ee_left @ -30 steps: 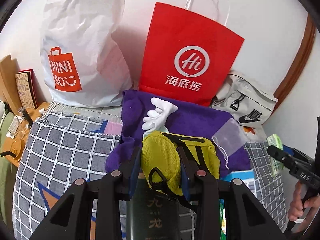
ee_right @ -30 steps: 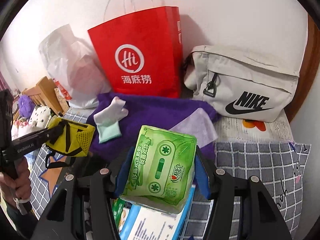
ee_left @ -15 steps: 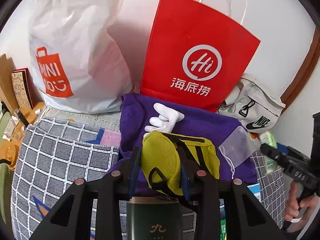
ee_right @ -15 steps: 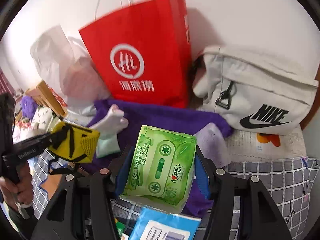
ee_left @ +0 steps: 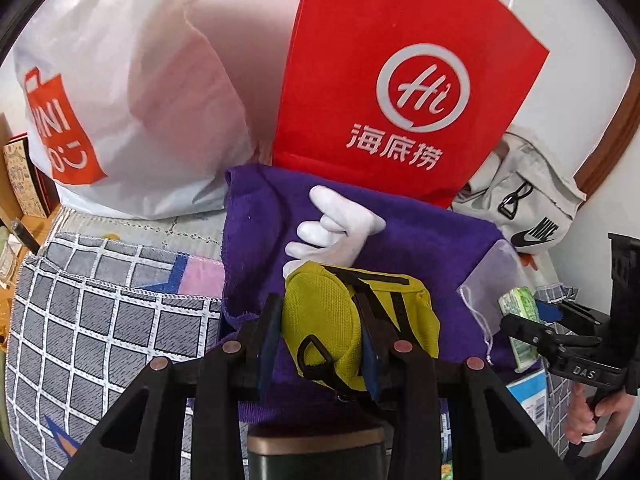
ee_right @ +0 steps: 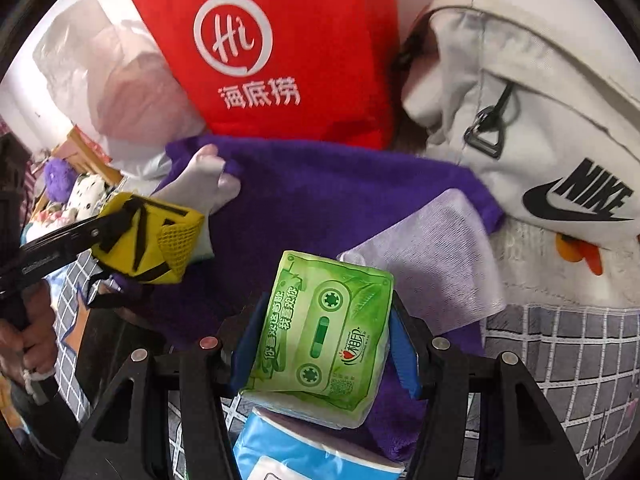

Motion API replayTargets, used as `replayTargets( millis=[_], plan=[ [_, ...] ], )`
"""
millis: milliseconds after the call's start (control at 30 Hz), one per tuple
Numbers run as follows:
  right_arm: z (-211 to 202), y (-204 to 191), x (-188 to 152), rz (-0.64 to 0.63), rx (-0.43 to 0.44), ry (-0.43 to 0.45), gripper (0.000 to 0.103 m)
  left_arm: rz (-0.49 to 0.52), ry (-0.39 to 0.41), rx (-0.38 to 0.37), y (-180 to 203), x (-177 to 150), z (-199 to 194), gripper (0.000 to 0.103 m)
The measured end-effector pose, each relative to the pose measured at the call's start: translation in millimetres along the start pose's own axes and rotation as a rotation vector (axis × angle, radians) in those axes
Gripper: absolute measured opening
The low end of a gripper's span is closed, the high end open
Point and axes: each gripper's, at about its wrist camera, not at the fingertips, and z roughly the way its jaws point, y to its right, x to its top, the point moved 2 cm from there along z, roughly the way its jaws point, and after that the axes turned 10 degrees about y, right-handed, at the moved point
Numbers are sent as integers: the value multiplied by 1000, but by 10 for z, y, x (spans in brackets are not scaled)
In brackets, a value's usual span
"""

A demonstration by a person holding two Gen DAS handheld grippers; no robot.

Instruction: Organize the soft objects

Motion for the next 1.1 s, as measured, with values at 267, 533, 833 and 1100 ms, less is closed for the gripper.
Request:
replayTargets(
  millis=[267,533,833,1100],
  plan=[
    [69,106,-29,32,-10,-15,57,25,-40,1,-20,-33,190,33],
    [197,118,-109,19,-25,-59,58,44,-91,12,-11,-104,319,35],
    [318,145,-146,14,-48,-86,58,1,-106,19,-105,-104,356,35],
    [396,68,-111,-24,-62,-43,67,12,-129,17,-81,-123,350,39]
  ],
)
